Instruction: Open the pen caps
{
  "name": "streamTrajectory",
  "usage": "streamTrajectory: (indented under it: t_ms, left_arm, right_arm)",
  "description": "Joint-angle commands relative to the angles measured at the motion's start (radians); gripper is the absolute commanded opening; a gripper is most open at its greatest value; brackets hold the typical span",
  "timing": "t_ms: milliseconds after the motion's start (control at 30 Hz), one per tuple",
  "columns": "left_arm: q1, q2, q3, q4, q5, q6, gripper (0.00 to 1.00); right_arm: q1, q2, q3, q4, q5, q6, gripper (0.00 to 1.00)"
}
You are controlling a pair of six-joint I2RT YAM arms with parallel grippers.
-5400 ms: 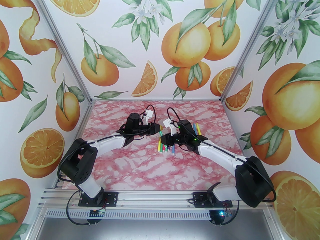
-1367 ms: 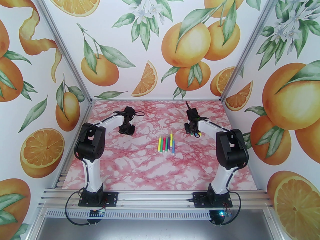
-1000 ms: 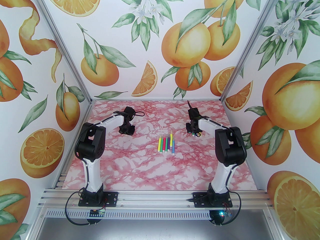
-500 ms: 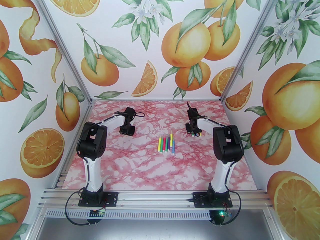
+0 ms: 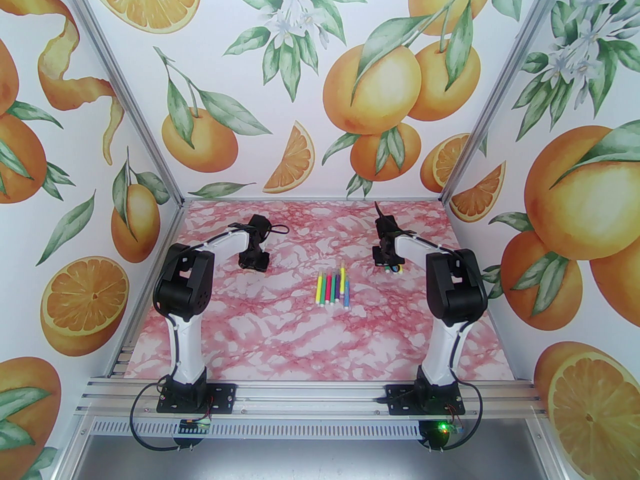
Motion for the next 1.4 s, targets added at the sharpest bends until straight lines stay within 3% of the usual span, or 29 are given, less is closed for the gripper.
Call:
streamTrajectory:
  t_ms: [0,367,600,900,1367]
  left_arm:
    - [0.006,-0.019,0.006,0.021,0.007,0.006,0.33]
    - [0.005,-0.146,-0.004,0.021,0.07,0.0,0.4]
    - [0.005,-0.252,-0.052,0.063,0.047,-0.012,0.49]
    - [0.006,-0.351,-0.142,0.106,0.066,-0.041,0.5]
    - [0.006,-0.519,-0.331,0.215,0.077,-0.097,0.55]
  right_arm:
    - [-0.014,0.034,0.015,-0.016,0.044,-0.016,0.16]
    - [-0.014,0.031,0.02,-0.023,0.048,-0.019,0.23]
    - [-0.014,0.031,0.023,-0.027,0.048,-0.022,0.26]
    - [-0.008,0.008,0.02,-0.04,0.037,-0.023,0.32]
    - [0.117,-0.136,-0.026,-0.086,0.05,-0.022,0.38]
